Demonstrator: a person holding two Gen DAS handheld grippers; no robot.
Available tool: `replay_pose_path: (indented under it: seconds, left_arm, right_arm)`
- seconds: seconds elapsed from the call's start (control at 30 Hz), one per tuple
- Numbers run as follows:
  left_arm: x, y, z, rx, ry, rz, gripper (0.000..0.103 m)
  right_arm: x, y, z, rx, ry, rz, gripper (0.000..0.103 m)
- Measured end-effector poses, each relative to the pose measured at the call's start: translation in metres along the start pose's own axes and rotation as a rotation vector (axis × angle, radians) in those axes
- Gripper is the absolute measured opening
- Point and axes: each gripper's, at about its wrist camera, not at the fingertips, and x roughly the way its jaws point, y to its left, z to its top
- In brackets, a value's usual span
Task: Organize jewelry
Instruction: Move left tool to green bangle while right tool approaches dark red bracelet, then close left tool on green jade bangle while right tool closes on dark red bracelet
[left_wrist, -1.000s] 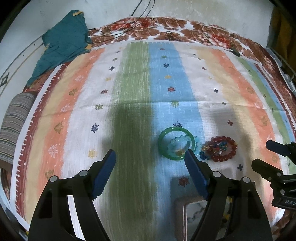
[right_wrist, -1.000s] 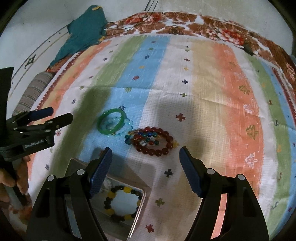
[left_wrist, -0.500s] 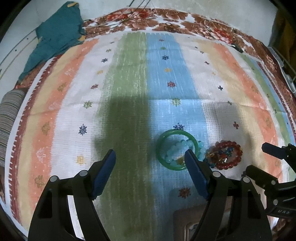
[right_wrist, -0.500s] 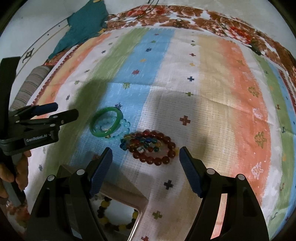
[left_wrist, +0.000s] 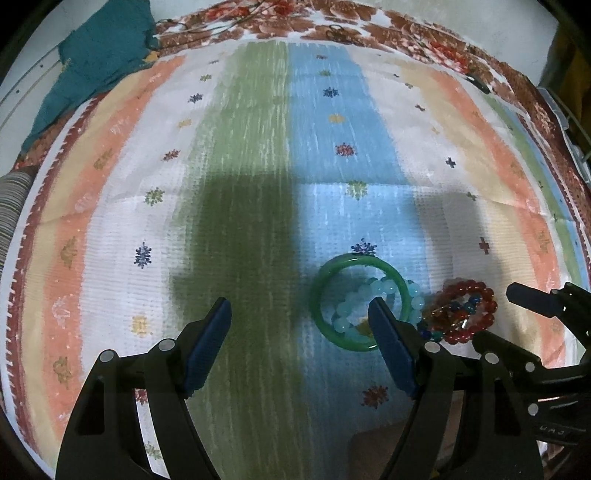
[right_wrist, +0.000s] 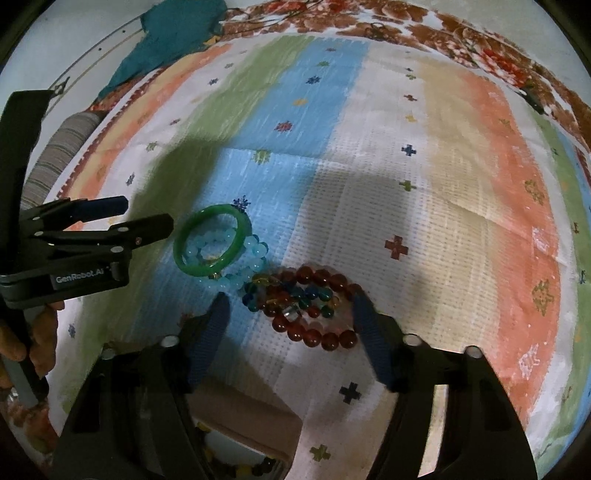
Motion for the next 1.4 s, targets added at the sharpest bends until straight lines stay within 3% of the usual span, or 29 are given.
replay_pose_path:
  seconds: [0.37, 0.53, 1.0, 1.1, 1.27, 1.3, 1.33, 1.4]
  left_arm:
    - [0.017, 0.005, 0.007, -0.012, 0.025, -0.025, 0.07]
    - [0.025, 0.004, 0.01, -0.006, 0.043, -0.029, 0.069]
    - [0.039, 0.007, 0.006, 0.018, 0.07, -0.007, 0.069]
    - [0.04, 0.006, 0.006, 0.022, 0.07, -0.009, 0.056]
    - [0.043, 0.002, 0.005, 0.051, 0.062, 0.008, 0.037]
    - [0.044, 0.002, 0.005, 0.053, 0.059, 0.01, 0.029]
    - [0.044, 0.002, 0.005, 0.053, 0.059, 0.013, 0.02]
    - [0.044, 0.002, 0.006, 0.045, 0.062, 0.006, 0.011]
  right_arm:
    - [0.022, 0.002, 0.007, -0.022, 0.047, 0.004, 0.052]
    - [0.029, 0.003, 0.005, -0.041, 0.068, -0.005, 0.037]
    - [0.03, -0.002, 0.005, -0.036, 0.078, 0.016, 0.038]
    - [0.035, -0.002, 0.004, -0.054, 0.088, 0.008, 0.049]
    - [0.039, 0.003, 0.004, -0.072, 0.091, 0.009, 0.049]
    - [0.04, 0.004, 0.003, -0.079, 0.091, 0.01, 0.047]
    - [0.04, 0.005, 0.003, -0.077, 0.093, 0.023, 0.038]
    - [0.041, 0.008, 0.004, -0.077, 0.101, 0.044, 0.028]
